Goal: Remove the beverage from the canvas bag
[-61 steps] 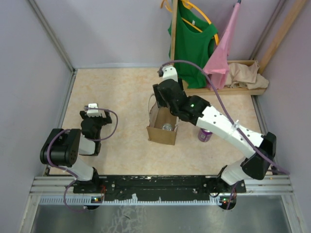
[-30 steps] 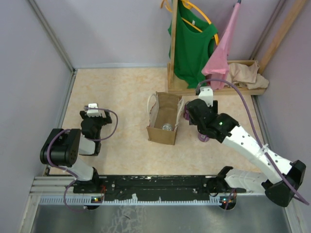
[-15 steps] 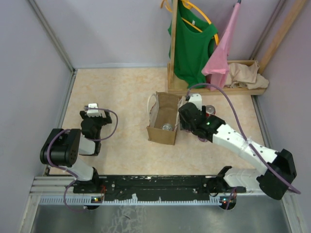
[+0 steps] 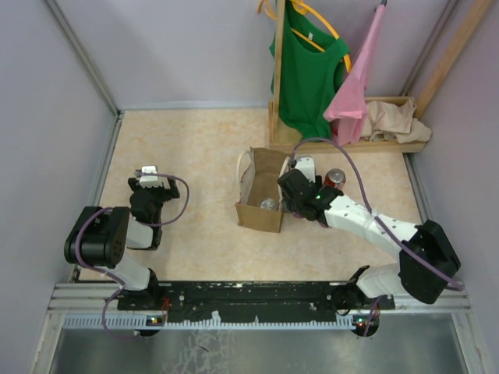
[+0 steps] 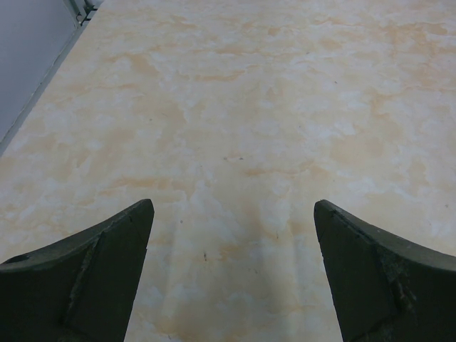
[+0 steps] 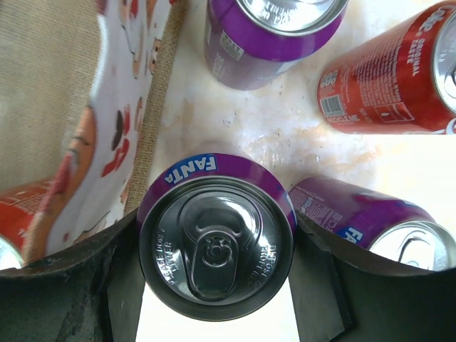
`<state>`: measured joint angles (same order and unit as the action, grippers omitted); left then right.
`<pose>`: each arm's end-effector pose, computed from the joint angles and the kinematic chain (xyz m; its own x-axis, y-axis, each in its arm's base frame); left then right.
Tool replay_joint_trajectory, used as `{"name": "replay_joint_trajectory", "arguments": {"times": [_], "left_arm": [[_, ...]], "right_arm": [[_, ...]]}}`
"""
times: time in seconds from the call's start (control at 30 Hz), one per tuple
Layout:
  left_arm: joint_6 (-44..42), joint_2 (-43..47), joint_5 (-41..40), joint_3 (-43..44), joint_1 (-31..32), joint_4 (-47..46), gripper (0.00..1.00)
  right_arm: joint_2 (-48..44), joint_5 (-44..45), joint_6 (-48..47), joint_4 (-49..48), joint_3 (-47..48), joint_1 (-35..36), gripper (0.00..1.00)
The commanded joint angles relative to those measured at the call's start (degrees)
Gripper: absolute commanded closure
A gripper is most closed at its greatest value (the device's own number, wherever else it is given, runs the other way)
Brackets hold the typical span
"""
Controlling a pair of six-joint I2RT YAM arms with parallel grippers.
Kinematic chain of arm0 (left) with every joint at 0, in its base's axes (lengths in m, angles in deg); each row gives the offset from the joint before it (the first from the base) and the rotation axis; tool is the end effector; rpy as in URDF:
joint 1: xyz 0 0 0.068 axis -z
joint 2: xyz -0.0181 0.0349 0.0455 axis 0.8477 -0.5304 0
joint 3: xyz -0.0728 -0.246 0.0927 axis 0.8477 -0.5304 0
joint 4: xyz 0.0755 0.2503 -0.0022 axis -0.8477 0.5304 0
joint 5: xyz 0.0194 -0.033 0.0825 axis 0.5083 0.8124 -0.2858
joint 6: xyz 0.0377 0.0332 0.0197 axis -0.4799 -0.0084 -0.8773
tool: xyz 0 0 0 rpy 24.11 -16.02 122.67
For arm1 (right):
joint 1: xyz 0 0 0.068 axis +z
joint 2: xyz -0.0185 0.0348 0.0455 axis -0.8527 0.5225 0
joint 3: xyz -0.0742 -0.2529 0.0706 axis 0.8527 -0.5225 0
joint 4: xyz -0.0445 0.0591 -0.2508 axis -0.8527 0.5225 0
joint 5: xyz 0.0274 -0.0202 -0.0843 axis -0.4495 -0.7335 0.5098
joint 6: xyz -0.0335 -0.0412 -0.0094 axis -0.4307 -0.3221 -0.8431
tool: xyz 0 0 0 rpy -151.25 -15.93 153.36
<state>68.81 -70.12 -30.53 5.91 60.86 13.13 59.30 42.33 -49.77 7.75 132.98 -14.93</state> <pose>0.2399 -0.0080 0.1419 -0.0721 0.0530 -0.9960 -0.0644 0.9963 0.0577 0.2007 0.1656 0.2385 -0.6995 -0.1071 -0.7066 -0.0540 0.9938 -0.0972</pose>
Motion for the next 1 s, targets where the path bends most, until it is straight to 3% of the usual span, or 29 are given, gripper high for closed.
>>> {"name": "replay_joint_trajectory", "arguments": {"times": [0.0,0.2,0.27,0.43,0.47,0.77,0.97], "left_arm": [[-0.3,-0.8,0.3,0.7,0.3,-1.0,0.0],[-0.3,-0.8,0.3,0.7,0.3,-1.0,0.0],[-0.3,-0.7,0.3,0.8,0.3,-1.0,0.0],[-0.3,-0.8,0.3,0.7,0.3,-1.0,0.0],[-0.3,-0.7,0.2,0.7,0.4,-1.0,0.0],[-0.3,-0.7,0.3,0.7,0.3,-1.0,0.0],[-0.3,-0.7,0.2,0.7,0.4,-1.0,0.0]], "right_arm": [[0.9,1.2,1.7,-6.0,-0.3,-0.9,1.0],[1.5,-0.1,2.4,-6.8,-2.7,-1.4,0.99],[1.8,-0.8,2.7,-7.0,-3.2,-1.5,0.87],[1.9,-0.9,3.1,-6.1,-3.3,-1.6,0.32],[1.7,-0.6,3.2,-5.4,-3.0,-1.6,0.27],[-6.7,5.2,1.5,4.6,5.2,-1.5,0.16],[-14.3,12.8,-1.1,11.0,15.7,1.3,0.21]]}}
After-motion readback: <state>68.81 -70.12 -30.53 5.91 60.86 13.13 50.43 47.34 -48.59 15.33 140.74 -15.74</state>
